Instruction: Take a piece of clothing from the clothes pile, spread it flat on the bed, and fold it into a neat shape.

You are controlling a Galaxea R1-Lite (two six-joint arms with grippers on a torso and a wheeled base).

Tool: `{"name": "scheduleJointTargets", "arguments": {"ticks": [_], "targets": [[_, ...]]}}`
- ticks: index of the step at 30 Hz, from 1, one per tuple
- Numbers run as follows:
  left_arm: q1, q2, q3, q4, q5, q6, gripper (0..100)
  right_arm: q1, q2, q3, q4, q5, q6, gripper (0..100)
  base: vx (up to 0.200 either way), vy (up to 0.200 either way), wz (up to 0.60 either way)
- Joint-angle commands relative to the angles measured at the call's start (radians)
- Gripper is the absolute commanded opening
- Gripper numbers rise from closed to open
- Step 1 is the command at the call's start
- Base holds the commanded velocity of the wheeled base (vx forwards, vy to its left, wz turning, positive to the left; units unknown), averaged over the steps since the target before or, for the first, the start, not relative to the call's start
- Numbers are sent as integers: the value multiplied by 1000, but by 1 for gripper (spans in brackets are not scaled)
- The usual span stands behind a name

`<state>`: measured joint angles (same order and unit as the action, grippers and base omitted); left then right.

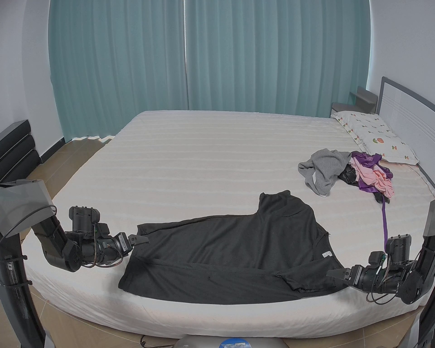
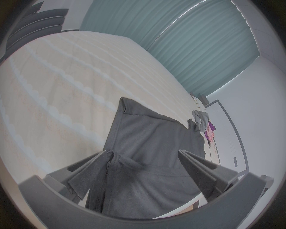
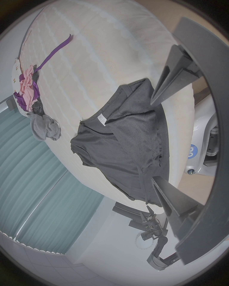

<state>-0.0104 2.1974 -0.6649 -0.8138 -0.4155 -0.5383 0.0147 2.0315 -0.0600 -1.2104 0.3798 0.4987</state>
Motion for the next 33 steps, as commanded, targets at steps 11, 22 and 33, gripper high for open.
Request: {"name": "scheduleJointTargets", "arguments": {"ticks": [11,22,33], "targets": [[-33,50,-21,5,37,4,100,2,24,-3,0,1,-8,100,0,0,0],[-59,88,-30,-1,78,6,100,2,23,-1,-1,1,-8,100,0,0,0],[-31,10,42,1,93,1,0,14,24,2,-51,-2,1,100,0,0,0]]}}
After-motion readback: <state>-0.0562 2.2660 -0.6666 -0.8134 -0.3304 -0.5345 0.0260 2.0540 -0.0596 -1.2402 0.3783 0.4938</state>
